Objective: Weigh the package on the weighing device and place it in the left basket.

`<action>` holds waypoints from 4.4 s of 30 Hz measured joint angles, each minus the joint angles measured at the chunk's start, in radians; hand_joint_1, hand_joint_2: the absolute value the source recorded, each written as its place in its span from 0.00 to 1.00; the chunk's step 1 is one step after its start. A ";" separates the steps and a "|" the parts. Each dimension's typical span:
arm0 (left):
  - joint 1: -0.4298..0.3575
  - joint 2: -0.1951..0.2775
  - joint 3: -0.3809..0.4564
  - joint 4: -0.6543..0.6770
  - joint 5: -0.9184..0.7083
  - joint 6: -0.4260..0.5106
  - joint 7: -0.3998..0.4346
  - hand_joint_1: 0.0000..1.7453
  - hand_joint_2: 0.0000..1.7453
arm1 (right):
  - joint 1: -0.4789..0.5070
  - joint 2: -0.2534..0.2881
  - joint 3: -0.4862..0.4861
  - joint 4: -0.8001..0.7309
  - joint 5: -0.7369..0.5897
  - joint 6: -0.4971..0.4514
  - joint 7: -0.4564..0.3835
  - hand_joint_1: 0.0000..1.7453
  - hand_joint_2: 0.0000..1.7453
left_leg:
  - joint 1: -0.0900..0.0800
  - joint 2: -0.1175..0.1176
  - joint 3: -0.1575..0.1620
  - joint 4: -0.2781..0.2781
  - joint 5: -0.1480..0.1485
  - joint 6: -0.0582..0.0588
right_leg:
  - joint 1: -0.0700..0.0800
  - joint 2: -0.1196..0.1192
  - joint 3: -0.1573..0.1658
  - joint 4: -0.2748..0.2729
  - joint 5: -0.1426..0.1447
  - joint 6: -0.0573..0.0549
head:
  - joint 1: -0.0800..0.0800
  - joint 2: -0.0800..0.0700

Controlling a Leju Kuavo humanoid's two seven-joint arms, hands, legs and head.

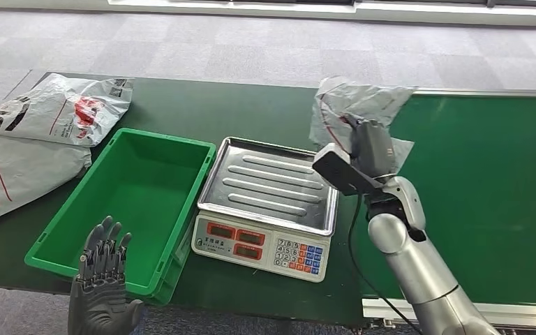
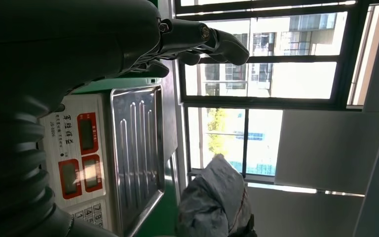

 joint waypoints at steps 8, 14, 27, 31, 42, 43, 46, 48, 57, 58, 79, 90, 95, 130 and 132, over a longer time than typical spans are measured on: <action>-0.033 -0.008 0.024 0.002 -0.023 -0.056 0.061 0.00 1.00 | -0.101 0.177 0.152 0.120 0.068 0.100 0.045 1.00 1.00 | 0.000 -0.004 -0.004 0.000 0.003 -0.002 | 0.000 -0.003 -0.005 0.002 0.001 -0.003 | 0.000 0.000; -0.033 -0.023 0.038 -0.002 -0.035 -0.063 0.066 0.00 1.00 | -0.125 0.210 0.163 0.140 0.089 0.118 0.059 0.50 1.00 | 0.000 -0.003 -0.005 0.001 0.002 -0.002 | 0.000 -0.003 -0.005 0.001 0.001 -0.002 | 0.000 0.000; -0.023 -0.083 0.084 -0.033 -0.076 -0.106 0.131 0.00 1.00 | -0.195 0.266 0.161 0.373 0.280 0.229 0.324 0.00 0.00 | 0.000 -0.002 -0.005 0.001 0.003 -0.002 | 0.000 -0.002 -0.005 0.002 0.002 -0.003 | 0.000 0.000; -0.012 -0.100 0.099 -0.036 -0.099 -0.113 0.130 0.00 1.00 | -0.197 0.271 0.148 0.434 0.302 0.211 0.325 0.00 0.00 | 0.000 -0.002 -0.005 0.001 0.003 -0.002 | 0.000 -0.002 -0.006 0.001 0.002 -0.003 | 0.000 0.000; -0.070 -0.124 0.105 -0.040 -0.419 0.041 0.210 0.00 1.00 | -0.074 0.265 0.029 0.226 0.103 0.152 0.186 0.00 0.00 | 0.000 -0.002 -0.005 0.001 0.003 -0.002 | 0.000 -0.002 -0.007 0.001 0.002 -0.003 | 0.000 0.000; -0.080 -0.127 0.103 -0.040 -0.448 0.059 0.216 0.00 1.00 | -0.056 0.264 0.021 0.185 0.094 0.144 0.179 0.00 0.00 | 0.000 -0.002 -0.005 0.001 0.003 -0.002 | 0.000 -0.002 -0.007 0.001 0.002 -0.003 | 0.000 0.000; -0.101 -0.133 0.095 -0.040 -0.477 0.076 0.224 0.00 1.00 | -0.019 0.260 0.007 0.100 0.084 0.140 0.173 0.00 0.25 | 0.000 -0.001 -0.005 0.001 0.002 -0.002 | 0.000 0.000 -0.008 0.001 0.002 -0.003 | 0.000 0.000; -0.105 -0.134 0.092 -0.040 -0.480 0.077 0.224 0.00 1.00 | -0.005 0.257 0.001 0.067 0.082 0.139 0.170 0.00 0.75 | 0.000 -0.001 -0.005 0.001 0.002 -0.002 | 0.000 0.000 -0.008 0.001 0.002 -0.003 | 0.000 0.000; -0.249 -0.135 0.028 -0.002 -0.684 0.208 0.311 0.00 1.00 | 0.186 0.207 -0.041 -0.228 -0.078 -0.008 -0.007 0.00 1.00 | 0.000 -0.004 -0.005 0.002 0.002 -0.002 | 0.000 -0.003 -0.008 0.000 0.002 -0.003 | 0.000 0.000; -0.280 -0.134 0.013 0.011 -0.706 0.225 0.336 0.00 1.00 | 0.226 0.198 -0.053 -0.268 -0.096 -0.034 -0.029 0.00 1.00 | 0.000 -0.004 -0.005 0.002 0.002 -0.002 | 0.000 -0.003 -0.007 0.000 0.002 -0.003 | 0.000 0.000; -0.691 -0.232 -0.522 0.714 -0.702 0.139 0.511 0.00 1.00 | 0.595 -0.016 -0.115 -0.283 -0.516 -0.378 -0.240 0.00 1.00 | -0.003 0.001 -0.006 0.001 0.001 0.000 | -0.002 0.002 -0.009 0.000 0.004 -0.001 | 0.000 0.000; -0.734 -0.240 -0.585 0.845 -0.702 0.143 0.508 0.00 1.00 | 0.615 -0.035 -0.109 -0.283 -0.521 -0.386 -0.243 0.00 1.00 | -0.003 0.001 -0.006 0.001 0.001 0.000 | -0.003 0.002 -0.008 0.000 0.004 -0.001 | 0.000 0.000; -0.740 -0.240 -0.591 0.864 -0.705 0.142 0.513 0.00 1.00 | 0.617 -0.036 -0.109 -0.283 -0.526 -0.392 -0.246 0.00 1.00 | -0.003 0.001 -0.006 0.001 0.001 0.000 | -0.003 0.002 -0.008 0.000 0.004 -0.001 | 0.000 0.000; -0.358 -0.136 -0.311 0.007 -0.986 0.456 0.505 0.00 1.00 | 0.896 0.229 -0.410 -0.679 -0.344 -0.391 -0.287 0.00 1.00 | -0.002 0.003 -0.005 0.000 0.000 -0.001 | -0.002 0.003 -0.008 0.001 0.001 -0.002 | 0.000 0.000; -0.347 -0.129 -0.311 -0.016 -1.000 0.422 0.532 0.00 1.00 | 0.896 0.247 -0.433 -0.688 -0.343 -0.368 -0.296 0.00 1.00 | -0.002 0.003 -0.005 0.000 0.000 -0.001 | -0.002 0.002 -0.007 0.001 0.001 -0.002 | 0.000 0.000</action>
